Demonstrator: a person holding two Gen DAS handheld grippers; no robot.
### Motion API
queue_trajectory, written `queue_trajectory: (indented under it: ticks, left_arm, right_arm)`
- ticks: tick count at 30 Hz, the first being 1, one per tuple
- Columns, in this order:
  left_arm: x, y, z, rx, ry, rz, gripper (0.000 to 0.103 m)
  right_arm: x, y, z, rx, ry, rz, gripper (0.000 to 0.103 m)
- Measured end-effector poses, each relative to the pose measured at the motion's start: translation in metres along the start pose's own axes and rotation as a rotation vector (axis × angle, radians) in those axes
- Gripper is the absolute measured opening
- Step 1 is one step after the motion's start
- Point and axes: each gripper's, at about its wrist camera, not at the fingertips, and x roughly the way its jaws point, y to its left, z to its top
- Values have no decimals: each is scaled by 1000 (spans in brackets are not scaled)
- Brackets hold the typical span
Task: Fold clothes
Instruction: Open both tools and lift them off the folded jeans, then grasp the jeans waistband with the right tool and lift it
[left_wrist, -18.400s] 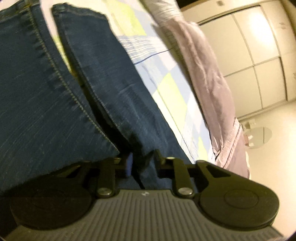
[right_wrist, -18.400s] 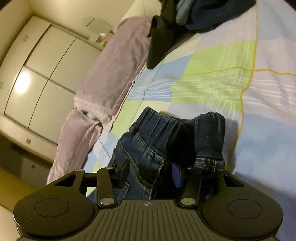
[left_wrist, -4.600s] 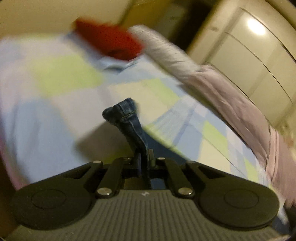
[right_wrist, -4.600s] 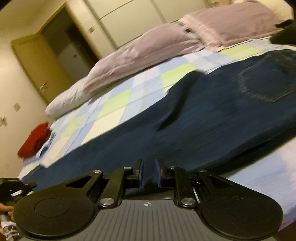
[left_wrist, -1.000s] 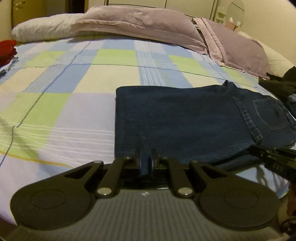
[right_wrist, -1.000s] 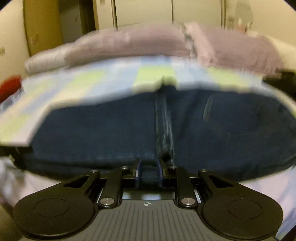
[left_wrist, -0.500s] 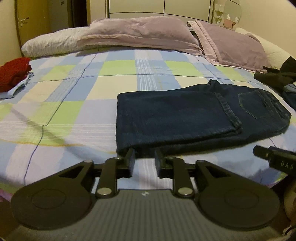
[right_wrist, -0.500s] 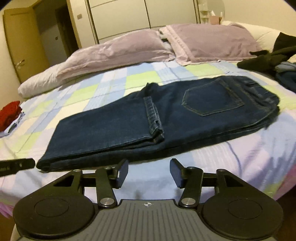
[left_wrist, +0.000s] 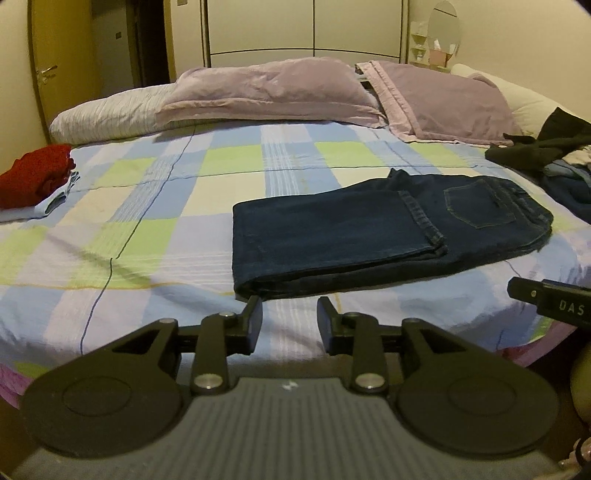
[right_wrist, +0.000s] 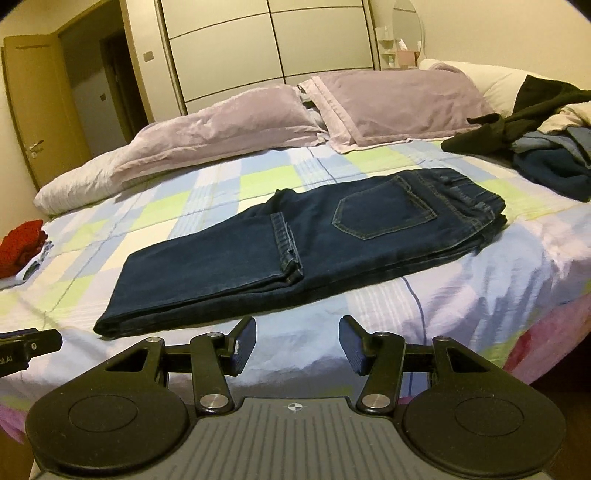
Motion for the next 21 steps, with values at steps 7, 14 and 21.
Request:
queue_trajectory:
  ticks: [7,14,21]
  left_arm:
    - [4,0,3,-3,-24,-71,28]
    - [47,16,14,-70,6,-135,28]
    - [102,29,32,-159,50,-168,27]
  right_arm:
    - [1,-16,0,51,-3,10,54]
    - [32,-98,-2,371,5,79,54]
    - [76,-229,7,915,-102,221,54]
